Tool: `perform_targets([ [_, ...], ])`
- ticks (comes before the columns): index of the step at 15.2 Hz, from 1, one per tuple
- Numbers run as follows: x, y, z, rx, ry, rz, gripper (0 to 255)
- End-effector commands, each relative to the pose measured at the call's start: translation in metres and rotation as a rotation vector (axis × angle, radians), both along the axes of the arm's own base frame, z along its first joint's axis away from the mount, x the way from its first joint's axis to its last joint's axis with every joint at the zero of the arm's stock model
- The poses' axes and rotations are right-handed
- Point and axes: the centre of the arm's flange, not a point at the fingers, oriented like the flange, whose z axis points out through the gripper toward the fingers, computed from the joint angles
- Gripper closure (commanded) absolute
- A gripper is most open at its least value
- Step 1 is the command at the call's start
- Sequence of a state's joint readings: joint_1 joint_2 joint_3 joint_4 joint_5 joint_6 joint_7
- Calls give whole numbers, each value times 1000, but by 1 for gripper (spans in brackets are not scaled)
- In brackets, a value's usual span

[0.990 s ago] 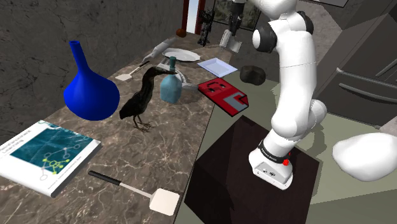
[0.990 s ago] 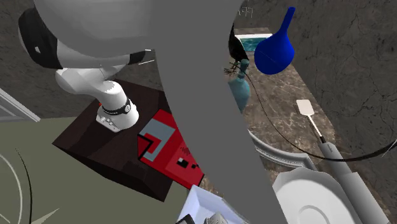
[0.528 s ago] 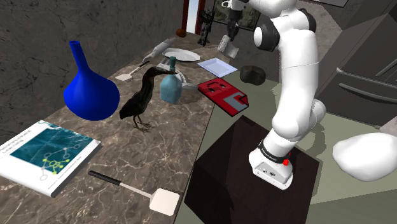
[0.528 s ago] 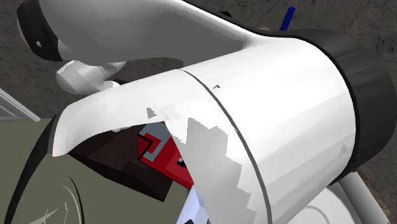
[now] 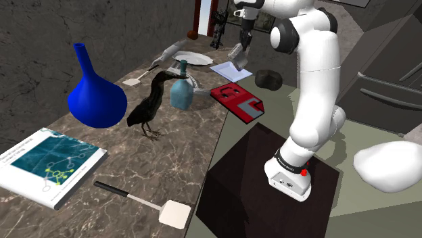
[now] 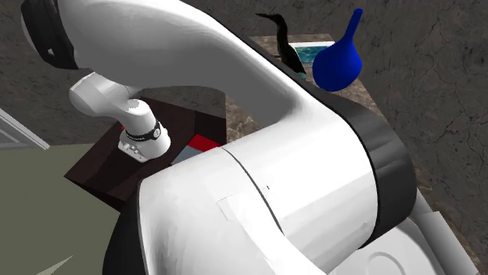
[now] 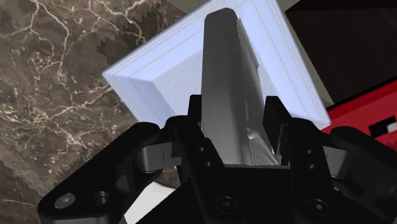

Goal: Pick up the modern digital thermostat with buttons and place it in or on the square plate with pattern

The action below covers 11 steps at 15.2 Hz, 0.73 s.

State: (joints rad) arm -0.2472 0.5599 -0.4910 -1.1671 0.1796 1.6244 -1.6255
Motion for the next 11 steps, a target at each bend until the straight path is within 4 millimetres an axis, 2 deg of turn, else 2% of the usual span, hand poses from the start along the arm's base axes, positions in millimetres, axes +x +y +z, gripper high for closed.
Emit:
perform_targets([
  [1,0,0,-10,-1,-1,0,255],
  [5,0,0,-31,-1,-1,0,255],
  [11,0,0,-33,-1,-1,0,255],
])
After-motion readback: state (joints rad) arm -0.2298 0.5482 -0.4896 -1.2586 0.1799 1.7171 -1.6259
